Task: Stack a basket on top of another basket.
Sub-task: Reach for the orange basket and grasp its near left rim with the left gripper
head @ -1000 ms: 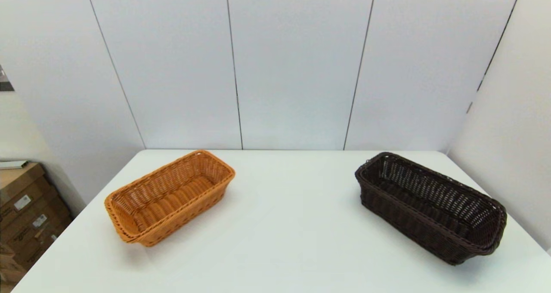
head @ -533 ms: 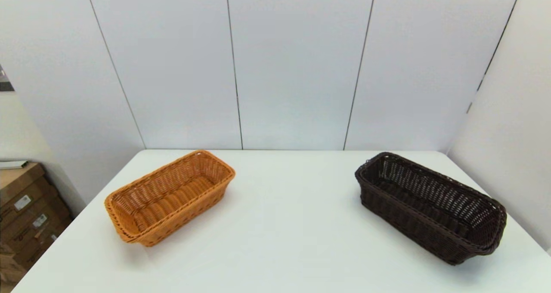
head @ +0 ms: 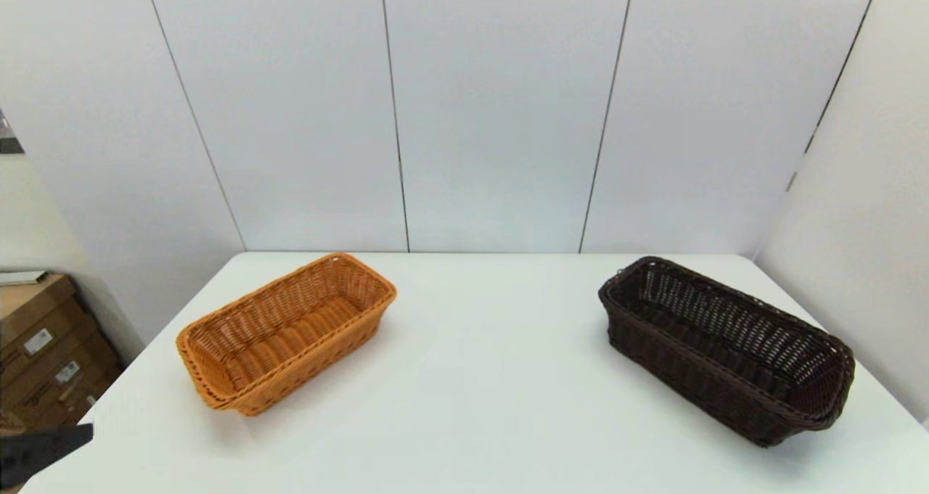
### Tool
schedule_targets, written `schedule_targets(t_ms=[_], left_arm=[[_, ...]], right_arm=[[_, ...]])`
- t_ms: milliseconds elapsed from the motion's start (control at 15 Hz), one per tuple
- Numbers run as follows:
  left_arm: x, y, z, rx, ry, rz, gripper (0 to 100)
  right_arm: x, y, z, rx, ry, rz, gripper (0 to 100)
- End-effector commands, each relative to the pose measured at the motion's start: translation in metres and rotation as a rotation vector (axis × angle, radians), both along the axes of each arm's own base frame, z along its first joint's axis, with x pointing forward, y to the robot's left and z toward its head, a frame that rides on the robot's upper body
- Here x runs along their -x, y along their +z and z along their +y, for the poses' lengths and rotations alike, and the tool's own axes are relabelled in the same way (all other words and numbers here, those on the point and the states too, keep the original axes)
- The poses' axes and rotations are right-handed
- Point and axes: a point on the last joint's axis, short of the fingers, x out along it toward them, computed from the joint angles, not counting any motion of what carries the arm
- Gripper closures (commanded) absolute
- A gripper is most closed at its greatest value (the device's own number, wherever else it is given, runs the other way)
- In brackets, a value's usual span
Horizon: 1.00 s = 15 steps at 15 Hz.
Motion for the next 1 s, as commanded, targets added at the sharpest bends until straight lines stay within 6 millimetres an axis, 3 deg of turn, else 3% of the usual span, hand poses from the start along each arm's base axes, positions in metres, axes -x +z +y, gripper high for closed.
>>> schedule_targets(t_ms=[67, 600, 733, 1000], left_arm=[[-0.137, -0.031, 0.001, 0.121, 0.287, 0.379, 0], [-0.211, -0.079, 0.000, 0.232, 0.497, 0.508, 0], [-0.222, -0.091, 0.002, 0.255, 0.500, 0.542, 0], [-0.234, -0.099, 0.012, 0.310, 0.505, 0.504, 0]], right_arm=[[0.000, 0.000, 0.000, 0.002, -0.001, 0.000, 0], [0.000, 0.000, 0.000, 0.000, 0.000, 0.000, 0], [0.000, 0.000, 0.000, 0.000, 0.000, 0.001, 0], [0.000, 0.000, 0.000, 0.002, 0.000, 0.000, 0]])
